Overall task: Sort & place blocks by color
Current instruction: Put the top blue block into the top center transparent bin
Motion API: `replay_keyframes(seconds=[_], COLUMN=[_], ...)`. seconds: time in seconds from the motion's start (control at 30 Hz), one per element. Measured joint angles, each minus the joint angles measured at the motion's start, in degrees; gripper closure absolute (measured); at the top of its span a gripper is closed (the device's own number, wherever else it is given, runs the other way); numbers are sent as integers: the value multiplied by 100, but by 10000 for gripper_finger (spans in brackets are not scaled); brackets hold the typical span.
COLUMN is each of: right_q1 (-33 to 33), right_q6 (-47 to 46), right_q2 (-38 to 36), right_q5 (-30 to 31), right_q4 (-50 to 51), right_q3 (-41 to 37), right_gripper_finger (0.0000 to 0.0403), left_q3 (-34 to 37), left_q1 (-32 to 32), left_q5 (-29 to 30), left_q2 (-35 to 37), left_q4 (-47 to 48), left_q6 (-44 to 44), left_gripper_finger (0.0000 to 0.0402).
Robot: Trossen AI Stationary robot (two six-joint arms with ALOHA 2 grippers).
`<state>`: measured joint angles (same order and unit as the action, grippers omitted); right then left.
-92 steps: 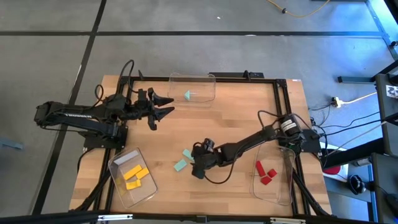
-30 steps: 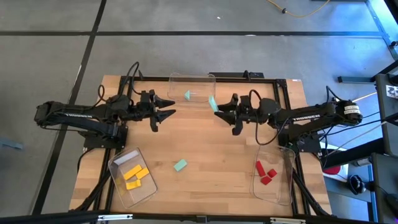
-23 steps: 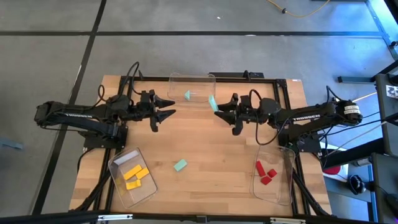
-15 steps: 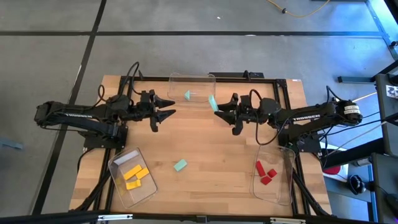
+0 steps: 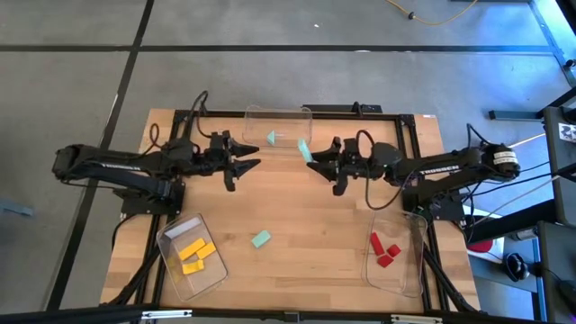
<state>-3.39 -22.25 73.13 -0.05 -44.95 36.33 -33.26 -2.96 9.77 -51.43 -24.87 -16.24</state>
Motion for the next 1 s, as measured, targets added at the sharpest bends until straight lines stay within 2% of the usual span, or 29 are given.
replay_keyframes(seconds=[0.23, 0.43, 0.57, 0.77, 1.0], right_q1=[206, 222, 222, 222, 189], right_q6=[384, 594, 609, 600, 601], right_q2=[897, 1356, 1467, 1477, 1423], right_q5=[-190, -492, -776, -705, -671], right_q4=[122, 648, 717, 686, 581], right_q3=[883, 1559, 1702, 1719, 1719], right_gripper_finger=[272, 272, 272, 272, 272], left_q3=[7, 11, 7, 7, 3], left_q1=[0, -4, 19, 70, 70], left_q5=[-89, -725, -896, -1266, -1431], left_q2=[-1044, -1467, -1483, -1497, -1494], left_q4=[-1474, -2538, -2571, -2613, -2616], left_q6=[-15, -224, -296, -279, -267], left_gripper_finger=[207, 207, 207, 207, 207])
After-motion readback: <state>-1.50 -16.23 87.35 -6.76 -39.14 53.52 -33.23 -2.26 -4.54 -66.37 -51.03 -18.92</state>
